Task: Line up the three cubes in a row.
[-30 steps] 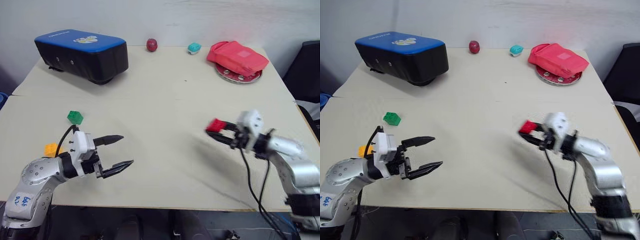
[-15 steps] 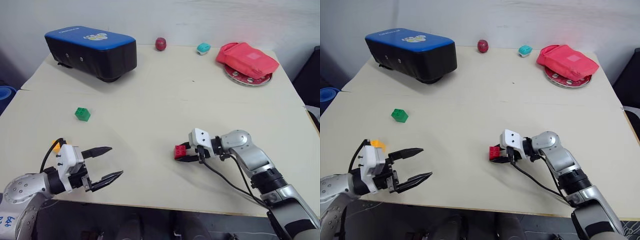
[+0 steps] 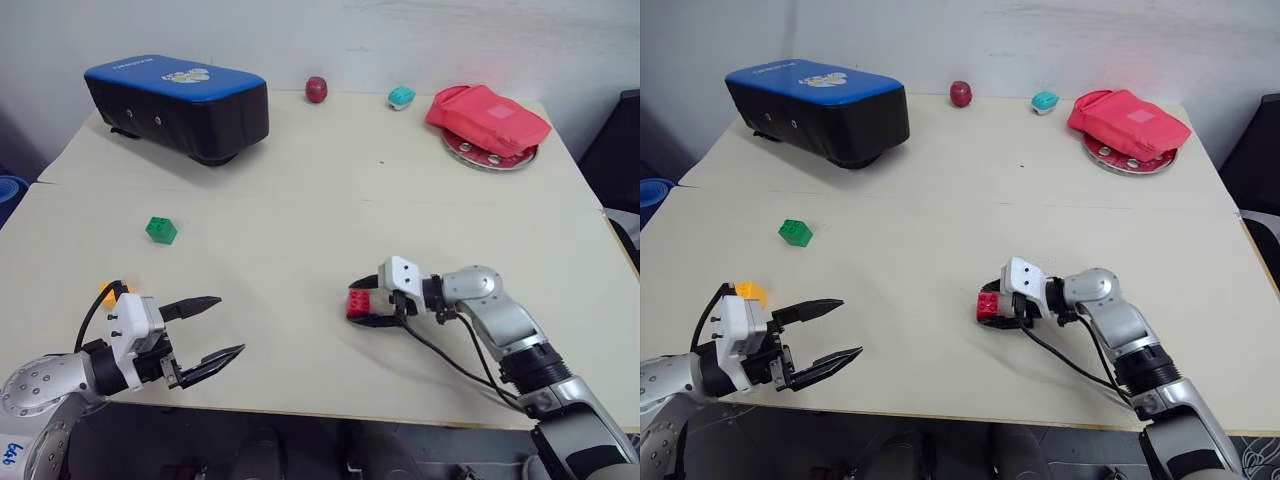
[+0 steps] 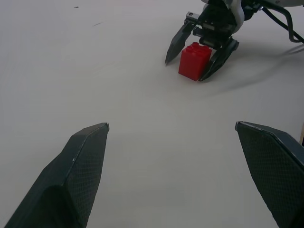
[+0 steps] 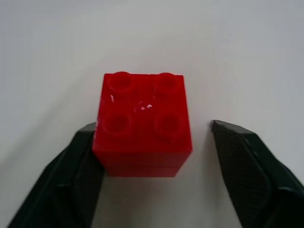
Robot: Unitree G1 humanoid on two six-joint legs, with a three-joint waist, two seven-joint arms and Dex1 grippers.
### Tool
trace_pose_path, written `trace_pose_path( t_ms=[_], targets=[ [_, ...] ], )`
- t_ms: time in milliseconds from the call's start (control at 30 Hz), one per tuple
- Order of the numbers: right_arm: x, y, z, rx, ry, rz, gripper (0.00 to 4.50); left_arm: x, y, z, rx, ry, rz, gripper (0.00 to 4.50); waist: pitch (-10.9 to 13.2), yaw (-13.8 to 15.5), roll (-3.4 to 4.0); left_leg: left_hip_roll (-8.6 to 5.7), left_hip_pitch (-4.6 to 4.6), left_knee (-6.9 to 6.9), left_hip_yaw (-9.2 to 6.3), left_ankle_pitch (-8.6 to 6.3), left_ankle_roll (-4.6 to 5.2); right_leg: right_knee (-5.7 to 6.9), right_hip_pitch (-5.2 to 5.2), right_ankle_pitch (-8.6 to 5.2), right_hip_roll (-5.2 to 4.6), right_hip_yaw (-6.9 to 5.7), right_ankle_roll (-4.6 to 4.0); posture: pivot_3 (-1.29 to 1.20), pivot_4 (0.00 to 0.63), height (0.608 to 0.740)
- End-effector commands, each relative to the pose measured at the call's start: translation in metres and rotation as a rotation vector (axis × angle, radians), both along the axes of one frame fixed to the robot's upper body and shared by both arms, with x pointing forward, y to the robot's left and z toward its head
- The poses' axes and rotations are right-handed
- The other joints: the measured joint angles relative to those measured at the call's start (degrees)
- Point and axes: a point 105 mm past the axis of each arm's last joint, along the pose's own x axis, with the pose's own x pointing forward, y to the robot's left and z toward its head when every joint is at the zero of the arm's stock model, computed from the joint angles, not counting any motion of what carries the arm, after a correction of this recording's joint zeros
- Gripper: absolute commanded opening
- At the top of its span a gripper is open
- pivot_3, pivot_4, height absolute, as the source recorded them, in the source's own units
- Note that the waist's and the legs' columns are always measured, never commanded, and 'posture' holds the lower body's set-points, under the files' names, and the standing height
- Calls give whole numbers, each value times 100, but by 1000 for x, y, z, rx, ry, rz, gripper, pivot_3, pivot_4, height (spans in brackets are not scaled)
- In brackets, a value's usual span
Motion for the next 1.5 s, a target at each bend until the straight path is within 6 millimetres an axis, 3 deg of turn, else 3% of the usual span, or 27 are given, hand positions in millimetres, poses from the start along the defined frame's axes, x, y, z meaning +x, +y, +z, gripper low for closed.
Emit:
trace_pose_path(
  t_ms=[33,200,400,533,667,733,867,967,1033,1167,1267,1400,1500],
  targets=[
    [-6,-3,29,129,-89,37,4473,-2,11,2,15,-12,30,4500,0,-1,0,0,-1,-2,0,0,0,-1,-1,0,0,0,0,0,150,740],
    [-30,-22,54,234,-134,92,4473,-13,37,-12,35,28,141,4500,0,-24,0,1,-3,-5,0,-2,3,-6,-1,0,0,-1,0,0,150,740],
    [-49,-67,75,419,-193,-39,4473,-54,108,-25,60,-4,546,4500,4,-76,-8,3,-1,-9,0,-5,5,-13,2,0,1,0,0,0,150,740],
    [-51,-105,55,412,-220,-182,4473,-102,157,-35,22,-17,921,4500,4,-75,-26,0,5,-7,3,-11,13,-19,14,0,-1,4,1,0,150,740],
    [-60,-114,38,412,-209,-186,4473,-123,186,-37,-32,-44,1135,4500,1,-47,-36,-1,11,-4,3,-13,16,-17,16,0,2,3,0,0,150,740],
    [-61,-114,34,411,-201,-183,4473,-116,191,-28,-85,-95,1172,4500,1,-28,-36,-1,12,-2,2,-13,16,-11,16,0,0,4,0,0,150,740],
    [-58,-92,55,500,-250,-129,4473,-60,191,28,-266,-240,1101,4500,-1,64,-41,2,14,1,-3,-10,12,4,14,1,1,1,-1,0,150,740],
    [-59,-78,67,558,-244,-107,4473,-25,184,53,-290,-206,1024,4500,-3,60,-43,4,11,-2,-15,-1,-3,13,11,2,0,-10,-7,0,150,740],
    [-61,-66,75,594,-240,-84,4473,11,172,64,-245,-107,946,4500,-4,56,-37,0,10,-8,-12,-2,-6,5,12,2,-5,-8,-6,0,150,740],
    [-63,-51,83,631,-234,-64,4473,63,166,64,-177,65,904,4500,1,38,-29,-1,6,-9,-12,-1,-8,5,5,2,-3,-11,-6,0,150,740],
    [-64,-43,88,653,-238,-53,4473,94,160,51,-146,148,856,4500,2,6,-27,0,5,-12,-8,2,-13,5,0,2,1,-9,-6,0,150,740],
    [-65,-39,92,666,-245,-58,4473,125,151,39,-93,173,786,4500,3,-1,-28,4,-6,-7,-3,22,-48,9,-13,2,10,-8,-6,0,150,740],
    [-67,-39,90,661,-244,-71,4473,145,140,40,-89,146,727,4500,1,58,-31,4,-10,-1,-2,24,-48,13,-17,2,10,-8,-6,0,150,740]
  ],
)
